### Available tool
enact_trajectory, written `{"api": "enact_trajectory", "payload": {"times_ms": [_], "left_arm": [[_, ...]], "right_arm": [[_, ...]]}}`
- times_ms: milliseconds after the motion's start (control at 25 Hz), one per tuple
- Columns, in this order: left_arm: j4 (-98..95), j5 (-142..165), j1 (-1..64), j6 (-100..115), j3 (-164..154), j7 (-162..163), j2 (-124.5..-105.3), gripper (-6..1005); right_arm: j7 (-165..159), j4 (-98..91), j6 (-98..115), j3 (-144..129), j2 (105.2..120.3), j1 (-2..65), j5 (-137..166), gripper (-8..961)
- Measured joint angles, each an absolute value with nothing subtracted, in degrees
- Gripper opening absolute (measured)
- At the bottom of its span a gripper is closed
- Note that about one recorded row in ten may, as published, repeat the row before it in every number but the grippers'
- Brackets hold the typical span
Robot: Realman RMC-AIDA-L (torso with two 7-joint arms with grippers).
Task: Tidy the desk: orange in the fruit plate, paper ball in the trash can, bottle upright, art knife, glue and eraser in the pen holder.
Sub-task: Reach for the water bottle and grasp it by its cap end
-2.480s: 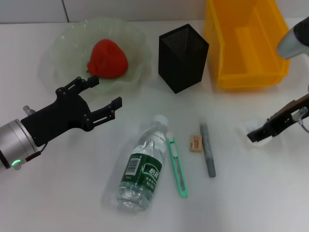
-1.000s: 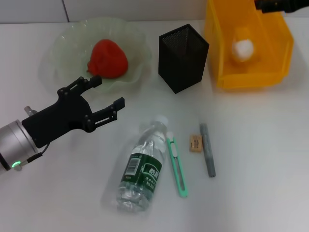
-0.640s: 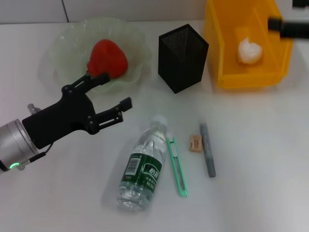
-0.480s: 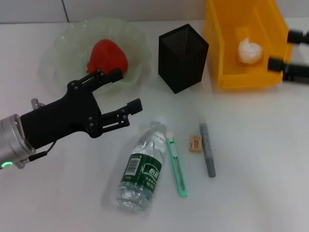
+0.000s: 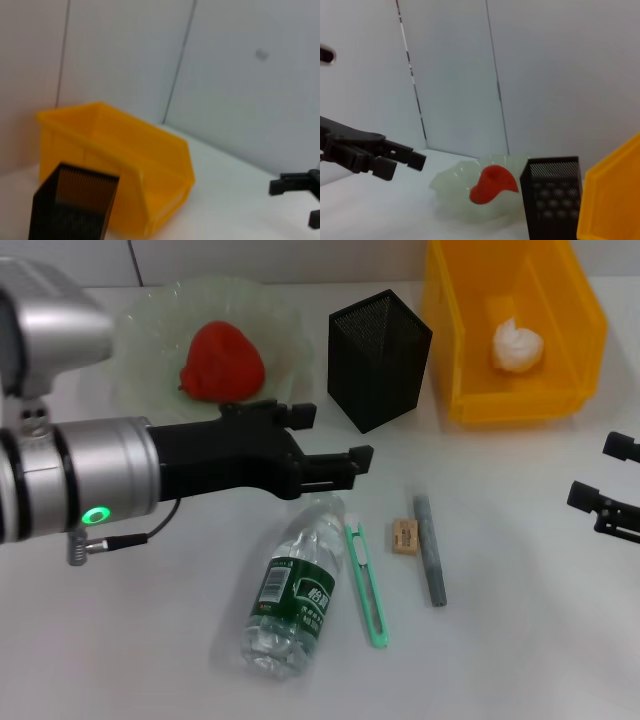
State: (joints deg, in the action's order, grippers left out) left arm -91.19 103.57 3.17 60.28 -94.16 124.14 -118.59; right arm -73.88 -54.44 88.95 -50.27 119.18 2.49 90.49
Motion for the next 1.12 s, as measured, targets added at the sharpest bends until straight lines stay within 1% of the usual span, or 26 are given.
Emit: {"api": "enact_trajectory", "payload": {"times_ms": [80,240,280,360,400,520,560,640,680,920,1120], "left_arm": [[-97.2,114.9,3.8,59.7,-97.7,137.7,-118.58,857],[-100.5,126.2,5.4,59.3,-101.8,150.4,-118.70,851],[-101.1,133.6,7.3,59.0,-103.8,158.5,-118.78,848],[-99.6,138.6,9.4,58.9,-104.7,164.2,-118.93,842],[-98.3,138.7,10.6,58.7,-104.8,164.7,-119.04,838],[-98.3,138.7,10.6,58.7,-104.8,164.7,-119.04,828],[-94.1,138.4,13.6,58.0,-104.4,164.7,-119.16,824],[-89.3,138.4,16.9,57.8,-103.5,164.7,-119.17,817],[-89.3,138.4,16.9,57.8,-103.5,164.7,-119.17,814],[-80.8,137.5,21.5,56.5,-103.1,164.3,-119.11,792],[-76.5,136.2,23.6,55.3,-103.5,164.2,-119.11,775]], "right_arm": [[-71.9,-52.5,88.7,-50.0,119.16,2.5,90.5,843],[-69.3,-49.5,88.5,-50.0,119.17,2.8,90.5,843],[-69.3,-49.5,88.5,-50.0,119.17,2.8,90.5,843],[-69.2,-48.8,88.5,-50.0,119.18,3.1,90.5,843],[-69.2,-48.5,88.5,-50.0,119.18,3.1,90.5,843],[-69.1,-48.3,88.5,-49.7,119.18,3.4,91.0,843],[-69.1,-48.2,88.5,-49.5,119.18,3.5,91.4,843],[-69.1,-48.1,88.5,-49.2,119.18,3.7,92.4,843],[-69.1,-48.1,88.5,-49.2,119.18,3.7,92.4,843],[-69.1,-47.6,87.9,-49.1,119.18,3.8,92.7,843],[-69.4,-47.5,87.2,-49.1,119.18,3.9,92.7,843]]}}
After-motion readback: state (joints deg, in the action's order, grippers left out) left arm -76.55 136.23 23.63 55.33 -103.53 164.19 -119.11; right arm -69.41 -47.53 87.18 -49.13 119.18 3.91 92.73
